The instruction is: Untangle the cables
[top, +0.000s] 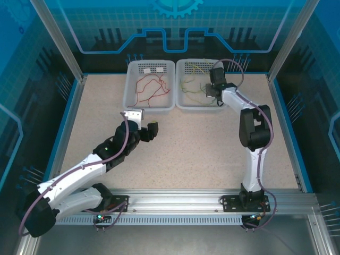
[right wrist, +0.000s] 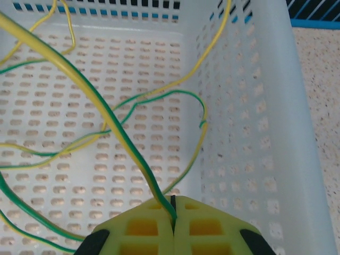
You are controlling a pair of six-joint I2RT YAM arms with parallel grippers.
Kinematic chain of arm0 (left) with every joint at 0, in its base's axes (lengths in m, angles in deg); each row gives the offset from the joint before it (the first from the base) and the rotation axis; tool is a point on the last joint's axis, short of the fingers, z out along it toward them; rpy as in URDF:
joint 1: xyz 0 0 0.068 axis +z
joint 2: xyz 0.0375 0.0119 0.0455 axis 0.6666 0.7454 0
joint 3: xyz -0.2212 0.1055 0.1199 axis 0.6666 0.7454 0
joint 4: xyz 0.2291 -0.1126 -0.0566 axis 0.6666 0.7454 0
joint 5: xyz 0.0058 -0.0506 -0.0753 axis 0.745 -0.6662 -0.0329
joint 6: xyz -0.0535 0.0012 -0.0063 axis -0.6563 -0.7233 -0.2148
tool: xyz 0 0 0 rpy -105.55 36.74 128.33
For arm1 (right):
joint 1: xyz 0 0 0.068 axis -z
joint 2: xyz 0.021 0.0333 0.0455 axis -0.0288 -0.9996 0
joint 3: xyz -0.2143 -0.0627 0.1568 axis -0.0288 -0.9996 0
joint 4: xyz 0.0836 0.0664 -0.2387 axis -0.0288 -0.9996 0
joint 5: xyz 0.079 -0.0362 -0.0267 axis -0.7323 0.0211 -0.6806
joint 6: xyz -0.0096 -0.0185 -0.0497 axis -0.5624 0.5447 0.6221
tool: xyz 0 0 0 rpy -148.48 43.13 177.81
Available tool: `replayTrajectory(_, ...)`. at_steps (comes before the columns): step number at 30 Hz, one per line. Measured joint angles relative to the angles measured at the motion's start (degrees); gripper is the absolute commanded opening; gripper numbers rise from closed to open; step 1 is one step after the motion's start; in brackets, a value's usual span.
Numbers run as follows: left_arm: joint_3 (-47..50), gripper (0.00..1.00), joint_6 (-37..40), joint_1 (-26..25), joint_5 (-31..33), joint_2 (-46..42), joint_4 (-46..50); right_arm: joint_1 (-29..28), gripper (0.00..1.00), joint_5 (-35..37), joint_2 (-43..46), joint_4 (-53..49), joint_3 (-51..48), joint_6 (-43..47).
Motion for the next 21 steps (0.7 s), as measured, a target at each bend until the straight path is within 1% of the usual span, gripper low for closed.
replayTrajectory(9,0.00,0.78,0.04,0.00,0.00,0.35,-0.02,-0.11,0.00,-3.58,-5.55,-13.00,12.44,1.60)
replayTrajectory(15,0.00,0.79,0.04,0.00,0.00,1.18,-0.37,-0.44,0.00,-3.56,-6.80,-19.61,13.25,3.48)
replayTrajectory(21,0.00,0.79,0.04,0.00,-0.02,2.36,-0.61,-0.50,0.00,-3.65,-8.72,-22.82,14.49,3.80)
